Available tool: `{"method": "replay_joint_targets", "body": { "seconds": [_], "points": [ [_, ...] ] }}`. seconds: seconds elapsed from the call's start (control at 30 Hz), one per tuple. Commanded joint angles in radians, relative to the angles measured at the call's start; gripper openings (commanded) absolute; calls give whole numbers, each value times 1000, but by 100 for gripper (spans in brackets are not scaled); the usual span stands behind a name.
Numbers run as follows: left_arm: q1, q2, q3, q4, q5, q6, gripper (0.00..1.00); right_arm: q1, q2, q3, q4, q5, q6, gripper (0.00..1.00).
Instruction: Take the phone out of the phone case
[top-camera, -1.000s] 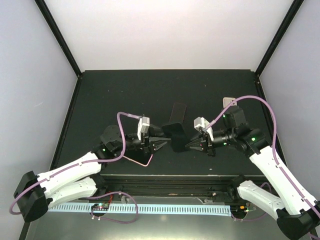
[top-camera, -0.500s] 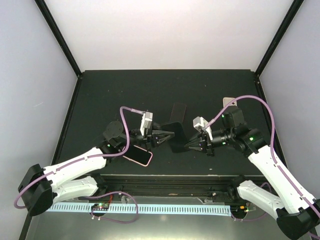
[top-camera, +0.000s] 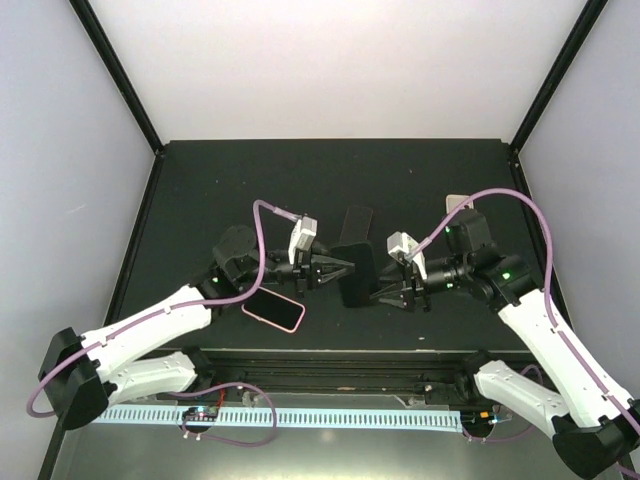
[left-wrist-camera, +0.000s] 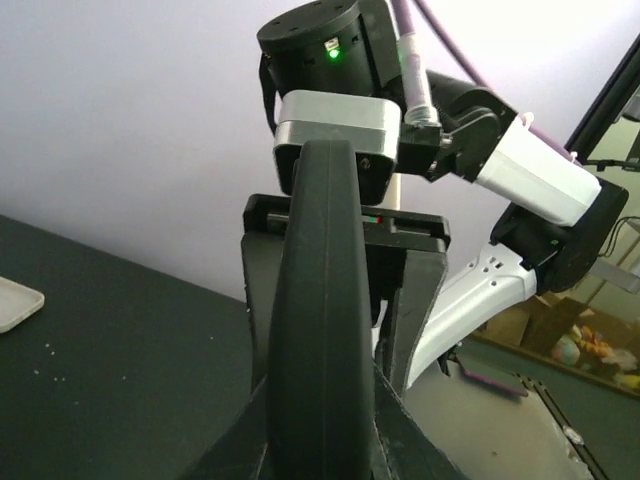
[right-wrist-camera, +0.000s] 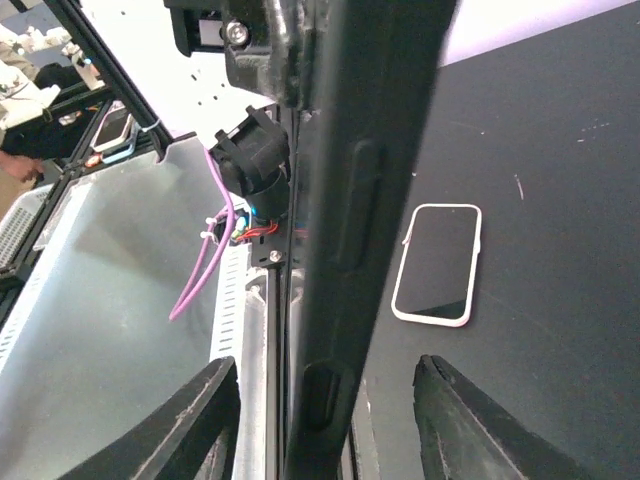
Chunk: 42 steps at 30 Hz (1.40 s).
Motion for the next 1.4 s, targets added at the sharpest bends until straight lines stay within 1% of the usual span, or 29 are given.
{"method": "replay_joint_targets", "body": {
  "seconds": [0.0, 0.03, 0.1, 0.2, 0.3, 0.33, 0.37, 0.4, 0.5, 0.53, 0.6, 0.67, 0.87, 0.93, 1.0, 1.07, 1.17, 1.37],
  "points": [
    [44, -29, 184, -258, 78, 88, 2, 2, 15, 101, -217, 42, -239, 50],
    [58, -16, 220, -300, 112, 101, 2, 2, 17, 110, -250, 58, -291, 52],
    [87, 23, 272, -337, 202, 96, 2, 2, 13, 108, -288, 98, -343, 53],
    [128, 93, 302, -243, 348, -6, 2, 2, 4, 102, -282, 138, -371, 51],
    [167, 159, 334, -141, 427, -137, 2, 4, 9, 128, -293, 138, -381, 48],
    [178, 182, 361, -140, 476, -154, 2, 3, 12, 139, -299, 136, -386, 48],
    [183, 205, 385, -150, 492, -163, 2, 4, 14, 147, -297, 136, -384, 47],
    [182, 214, 377, -126, 500, -172, 2, 4, 15, 146, -277, 141, -366, 46],
    [195, 221, 299, 42, 491, -220, 1, 4, 17, 111, -184, 140, -261, 46],
    [204, 222, 282, 94, 495, -267, 2, 4, 20, 101, -164, 132, -239, 46],
    [216, 268, 268, 207, 532, -353, 2, 4, 32, 94, -159, 112, -225, 44],
    [220, 278, 255, 278, 536, -402, 2, 4, 38, 99, -166, 101, -226, 41],
    [226, 275, 234, 284, 539, -400, 2, 4, 26, 101, -125, 80, -195, 37],
    [226, 270, 233, 276, 537, -390, 2, 4, 30, 104, -127, 44, -191, 37],
    [230, 269, 238, 243, 535, -365, 2, 4, 39, 109, -164, -12, -225, 36],
    [233, 269, 238, 233, 533, -359, 2, 7, 53, 117, -203, -49, -253, 37],
    [235, 266, 236, 231, 534, -358, 2, 8, 74, 134, -231, -50, -261, 40],
    [235, 263, 234, 221, 534, -350, 2, 9, 83, 153, -219, -45, -239, 42]
  ]
}}
